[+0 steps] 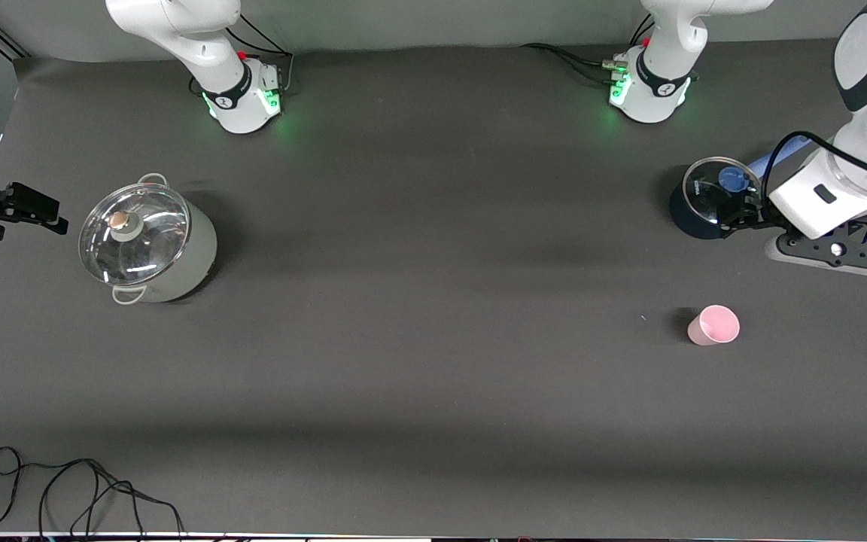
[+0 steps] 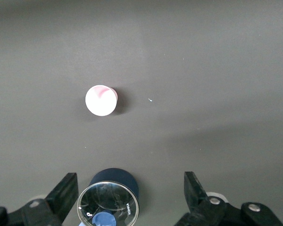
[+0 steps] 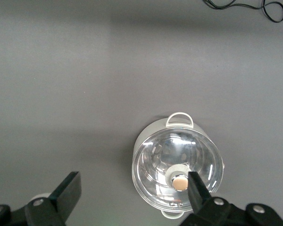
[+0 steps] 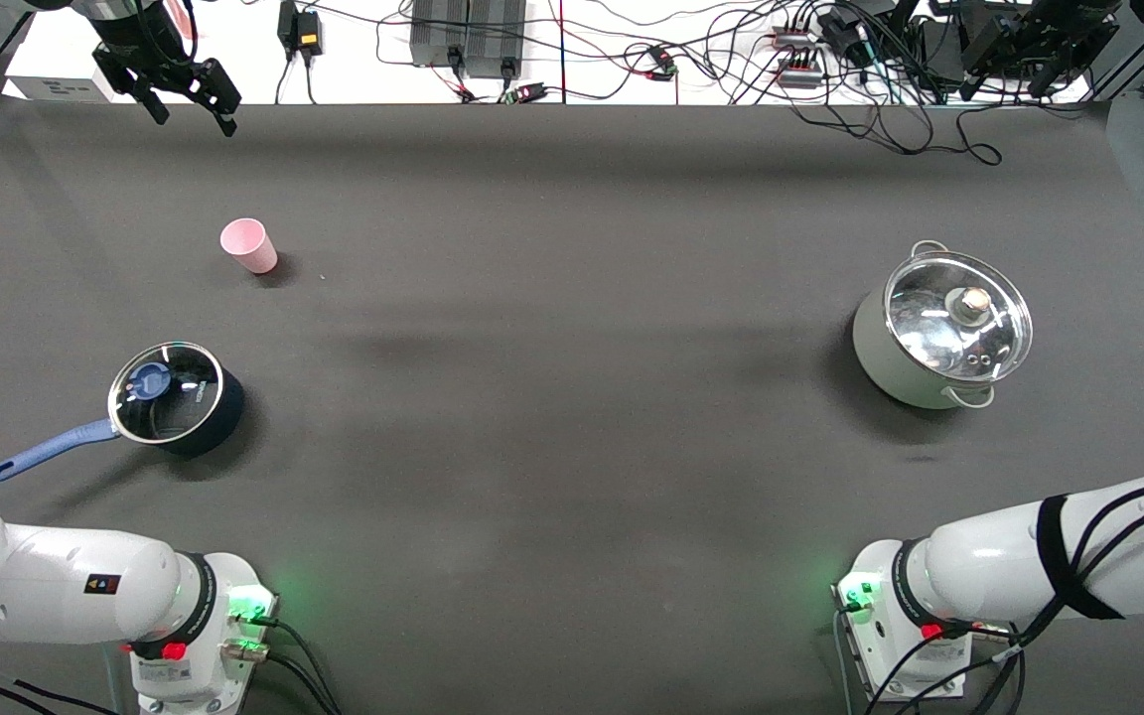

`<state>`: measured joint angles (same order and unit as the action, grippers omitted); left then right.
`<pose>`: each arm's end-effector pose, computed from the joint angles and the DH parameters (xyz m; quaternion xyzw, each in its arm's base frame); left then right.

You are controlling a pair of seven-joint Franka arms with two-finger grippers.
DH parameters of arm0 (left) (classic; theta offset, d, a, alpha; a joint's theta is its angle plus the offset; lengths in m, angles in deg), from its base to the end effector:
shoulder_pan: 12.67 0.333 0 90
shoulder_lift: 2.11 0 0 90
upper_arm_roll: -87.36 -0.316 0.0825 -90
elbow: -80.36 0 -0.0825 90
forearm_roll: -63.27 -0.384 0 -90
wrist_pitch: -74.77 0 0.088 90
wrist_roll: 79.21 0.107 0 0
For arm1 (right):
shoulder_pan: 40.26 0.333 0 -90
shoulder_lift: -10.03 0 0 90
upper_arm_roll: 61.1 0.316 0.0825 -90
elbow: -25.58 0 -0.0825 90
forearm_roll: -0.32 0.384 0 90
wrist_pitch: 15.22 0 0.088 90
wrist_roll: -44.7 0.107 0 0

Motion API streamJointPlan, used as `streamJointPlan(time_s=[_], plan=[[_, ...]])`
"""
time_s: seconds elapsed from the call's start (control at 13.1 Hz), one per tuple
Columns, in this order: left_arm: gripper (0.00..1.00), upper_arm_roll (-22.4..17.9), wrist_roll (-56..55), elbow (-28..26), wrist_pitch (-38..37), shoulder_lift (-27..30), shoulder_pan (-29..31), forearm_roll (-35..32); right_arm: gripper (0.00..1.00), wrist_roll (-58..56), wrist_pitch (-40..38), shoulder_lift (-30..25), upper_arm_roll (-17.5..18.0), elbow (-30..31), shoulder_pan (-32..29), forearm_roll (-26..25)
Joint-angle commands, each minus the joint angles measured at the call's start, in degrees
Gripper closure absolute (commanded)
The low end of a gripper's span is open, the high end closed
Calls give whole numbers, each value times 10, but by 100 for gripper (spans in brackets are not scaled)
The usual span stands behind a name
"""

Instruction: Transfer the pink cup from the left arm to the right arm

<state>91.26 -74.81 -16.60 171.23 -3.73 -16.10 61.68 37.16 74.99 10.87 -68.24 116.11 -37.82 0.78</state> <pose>0.5631 -0.0693 0.5607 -0.9943 0.1040 0.0181 0.0133 0.5570 -0.0444 0.6124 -0.9996 -0.0247 0.0097 0.0042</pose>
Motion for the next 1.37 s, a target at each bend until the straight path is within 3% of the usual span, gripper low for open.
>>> streamJointPlan(time_s=[0.0, 1.07, 1.29], plan=[[0, -3, 2, 7, -3, -2, -3, 0, 0, 5, -5, -7, -3, 0, 3, 11], [0, -4, 3, 9, -17, -4, -3, -1, 0, 5, -5, -6, -3, -2, 2, 11], [0, -5, 72, 15, -34, -8, -3, -7, 0, 5, -5, -5, -3, -1, 3, 11]])
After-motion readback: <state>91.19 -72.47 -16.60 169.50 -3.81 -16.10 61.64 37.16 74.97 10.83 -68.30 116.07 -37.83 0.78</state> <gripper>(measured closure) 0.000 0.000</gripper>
